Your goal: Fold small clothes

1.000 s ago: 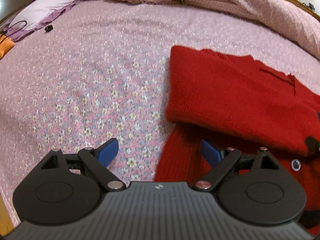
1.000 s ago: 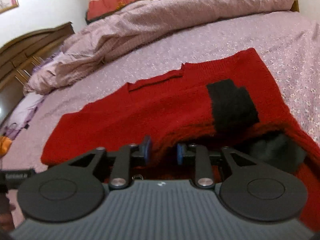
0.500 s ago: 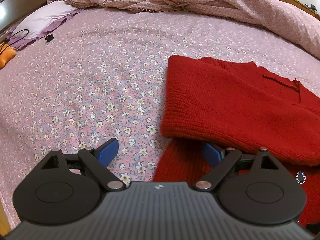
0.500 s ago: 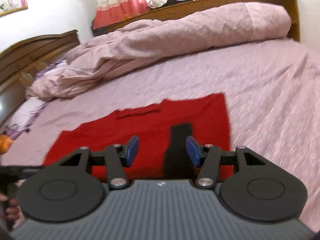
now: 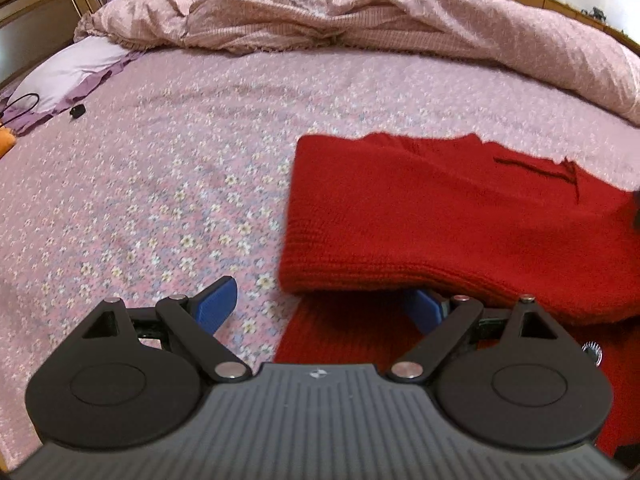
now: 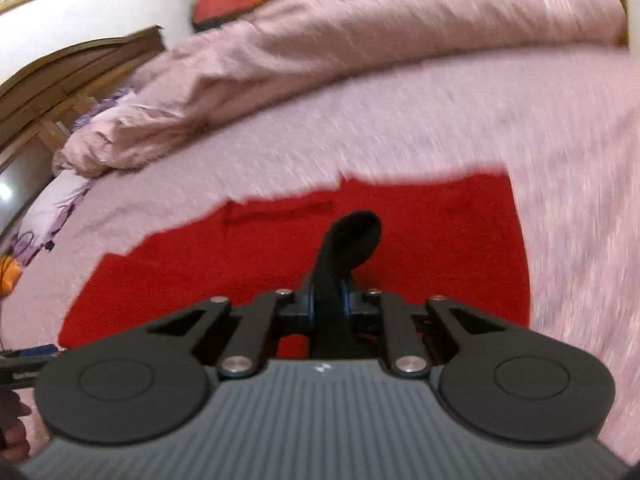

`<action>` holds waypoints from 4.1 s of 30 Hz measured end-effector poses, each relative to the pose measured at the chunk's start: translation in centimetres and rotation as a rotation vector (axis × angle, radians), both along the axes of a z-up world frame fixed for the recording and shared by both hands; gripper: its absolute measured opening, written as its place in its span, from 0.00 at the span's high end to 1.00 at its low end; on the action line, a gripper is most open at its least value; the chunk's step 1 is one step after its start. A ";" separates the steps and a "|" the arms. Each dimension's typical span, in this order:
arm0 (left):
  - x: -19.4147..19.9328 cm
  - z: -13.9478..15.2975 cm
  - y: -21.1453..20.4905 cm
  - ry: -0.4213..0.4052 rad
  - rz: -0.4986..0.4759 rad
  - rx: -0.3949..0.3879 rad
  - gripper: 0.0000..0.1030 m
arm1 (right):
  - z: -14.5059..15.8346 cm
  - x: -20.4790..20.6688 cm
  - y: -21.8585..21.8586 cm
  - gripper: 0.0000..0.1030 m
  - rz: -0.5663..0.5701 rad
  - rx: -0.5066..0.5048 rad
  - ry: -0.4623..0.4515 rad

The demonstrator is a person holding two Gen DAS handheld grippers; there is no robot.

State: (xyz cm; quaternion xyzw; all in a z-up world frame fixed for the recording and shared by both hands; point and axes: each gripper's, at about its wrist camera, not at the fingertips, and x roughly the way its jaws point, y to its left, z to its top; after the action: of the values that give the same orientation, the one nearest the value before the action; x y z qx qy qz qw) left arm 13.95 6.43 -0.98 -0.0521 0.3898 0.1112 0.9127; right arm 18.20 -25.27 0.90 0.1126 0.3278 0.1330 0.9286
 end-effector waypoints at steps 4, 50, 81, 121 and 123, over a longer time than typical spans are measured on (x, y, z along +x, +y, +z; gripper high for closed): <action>0.6 -0.2 0.1 0.000 0.035 0.031 0.11 | 4.4 -0.4 -0.7 0.86 -0.036 0.052 -0.136; 8.0 -2.3 -2.2 0.072 -0.167 -0.065 0.00 | -3.8 -2.1 -3.6 0.58 -0.174 -0.205 -0.084; 6.0 0.1 0.5 0.077 -0.122 -0.175 0.00 | -1.4 -4.7 -4.7 0.23 -0.196 -0.069 -0.090; -13.7 -2.0 0.6 0.190 -0.271 0.021 0.00 | -2.7 -21.1 -6.1 0.24 -0.183 -0.128 0.125; -14.1 -2.0 0.8 0.183 -0.270 0.012 0.00 | -2.8 -21.3 -5.9 0.23 -0.172 -0.143 0.122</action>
State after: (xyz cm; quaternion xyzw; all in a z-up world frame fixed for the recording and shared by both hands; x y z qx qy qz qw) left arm -0.11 7.18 -3.00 0.0166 0.4742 -0.0057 0.8802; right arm -3.11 -31.12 -1.86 0.0819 0.3814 0.0219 0.9205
